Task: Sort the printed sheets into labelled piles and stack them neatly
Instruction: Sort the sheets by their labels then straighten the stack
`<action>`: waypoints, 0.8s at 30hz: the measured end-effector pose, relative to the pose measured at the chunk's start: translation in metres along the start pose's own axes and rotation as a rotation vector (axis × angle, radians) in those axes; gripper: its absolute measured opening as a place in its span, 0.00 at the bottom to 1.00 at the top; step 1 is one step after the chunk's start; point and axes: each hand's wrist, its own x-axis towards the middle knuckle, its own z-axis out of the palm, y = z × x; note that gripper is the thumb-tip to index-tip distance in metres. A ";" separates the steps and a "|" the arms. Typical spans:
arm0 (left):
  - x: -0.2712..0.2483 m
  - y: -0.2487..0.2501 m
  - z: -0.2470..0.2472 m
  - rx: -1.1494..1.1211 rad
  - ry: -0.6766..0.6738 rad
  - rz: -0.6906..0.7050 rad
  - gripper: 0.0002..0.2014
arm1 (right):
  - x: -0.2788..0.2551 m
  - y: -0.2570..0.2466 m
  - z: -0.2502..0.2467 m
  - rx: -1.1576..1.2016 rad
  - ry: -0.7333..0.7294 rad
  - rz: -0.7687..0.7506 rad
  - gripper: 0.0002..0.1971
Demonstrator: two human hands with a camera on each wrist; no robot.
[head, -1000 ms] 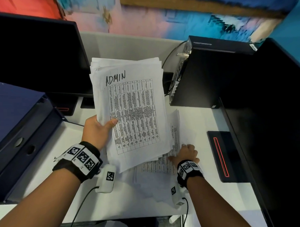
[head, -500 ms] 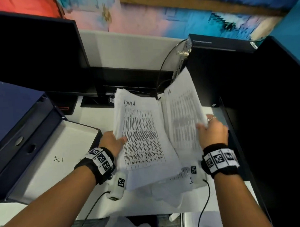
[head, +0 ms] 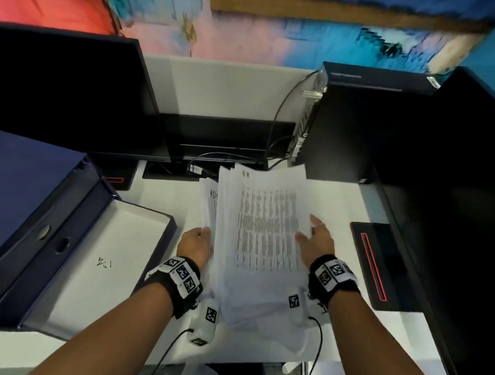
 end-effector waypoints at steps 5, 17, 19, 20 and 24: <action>-0.003 0.004 0.006 0.144 -0.083 -0.058 0.30 | -0.008 0.009 0.044 -0.191 -0.216 -0.092 0.25; -0.006 0.046 -0.049 0.062 0.093 0.318 0.13 | 0.010 0.055 0.022 -0.666 -0.018 0.123 0.58; -0.007 0.053 -0.057 0.028 0.094 0.325 0.13 | 0.010 0.052 0.022 -0.684 -0.007 0.151 0.59; -0.007 0.055 -0.059 0.018 0.096 0.328 0.13 | 0.010 0.050 0.022 -0.709 -0.001 0.153 0.59; -0.011 0.057 -0.066 -0.035 0.103 0.344 0.12 | 0.010 0.044 0.029 -0.735 0.058 0.100 0.48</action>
